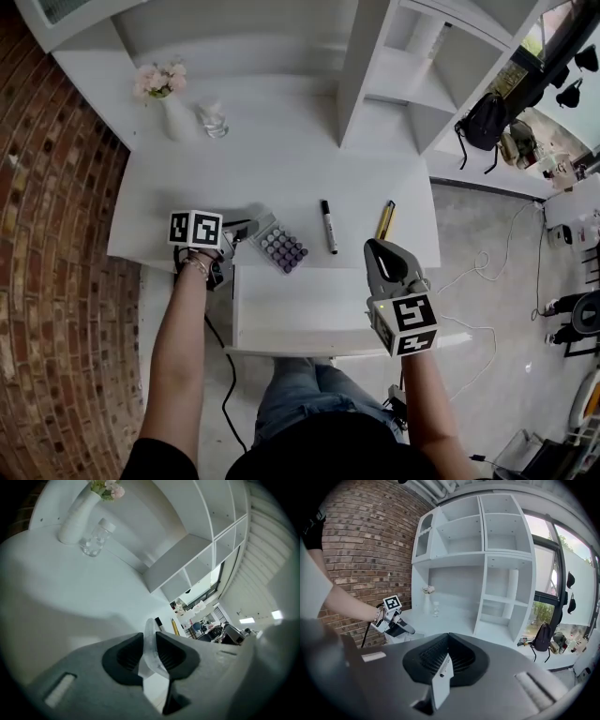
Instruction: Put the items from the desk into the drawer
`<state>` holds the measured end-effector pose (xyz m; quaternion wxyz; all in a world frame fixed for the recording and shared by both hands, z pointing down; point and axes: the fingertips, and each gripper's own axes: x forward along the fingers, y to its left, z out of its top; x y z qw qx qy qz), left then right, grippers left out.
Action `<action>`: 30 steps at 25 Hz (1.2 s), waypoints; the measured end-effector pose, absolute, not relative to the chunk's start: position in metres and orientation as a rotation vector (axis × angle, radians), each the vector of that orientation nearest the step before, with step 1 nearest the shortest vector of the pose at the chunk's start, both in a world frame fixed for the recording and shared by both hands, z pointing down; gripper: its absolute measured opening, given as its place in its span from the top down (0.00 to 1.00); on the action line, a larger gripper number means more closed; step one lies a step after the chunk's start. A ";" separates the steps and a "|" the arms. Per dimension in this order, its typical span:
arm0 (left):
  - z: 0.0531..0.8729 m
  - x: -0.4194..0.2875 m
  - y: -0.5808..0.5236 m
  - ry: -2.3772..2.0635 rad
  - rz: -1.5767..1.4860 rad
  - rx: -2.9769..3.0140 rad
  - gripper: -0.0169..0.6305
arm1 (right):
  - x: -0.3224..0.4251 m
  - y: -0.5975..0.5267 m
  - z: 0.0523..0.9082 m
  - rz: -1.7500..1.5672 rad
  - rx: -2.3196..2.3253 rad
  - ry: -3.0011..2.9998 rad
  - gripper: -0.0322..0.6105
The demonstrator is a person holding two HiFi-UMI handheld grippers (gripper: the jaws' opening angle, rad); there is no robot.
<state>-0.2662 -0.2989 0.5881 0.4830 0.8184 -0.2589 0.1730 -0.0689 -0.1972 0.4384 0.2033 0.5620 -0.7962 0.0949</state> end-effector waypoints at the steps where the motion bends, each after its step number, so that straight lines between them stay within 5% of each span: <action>1: 0.585 -0.266 -0.292 -0.641 0.406 1.995 0.85 | -0.068 -0.193 0.438 0.269 1.564 -2.228 0.94; 18: 0.602 -0.266 -0.189 -0.645 0.351 1.960 0.84 | -0.068 -0.144 0.453 0.321 1.524 -2.261 0.94; 30: 0.704 -0.269 -0.134 -0.639 0.747 1.867 0.84 | -0.074 -0.129 0.471 0.363 1.509 -2.204 0.94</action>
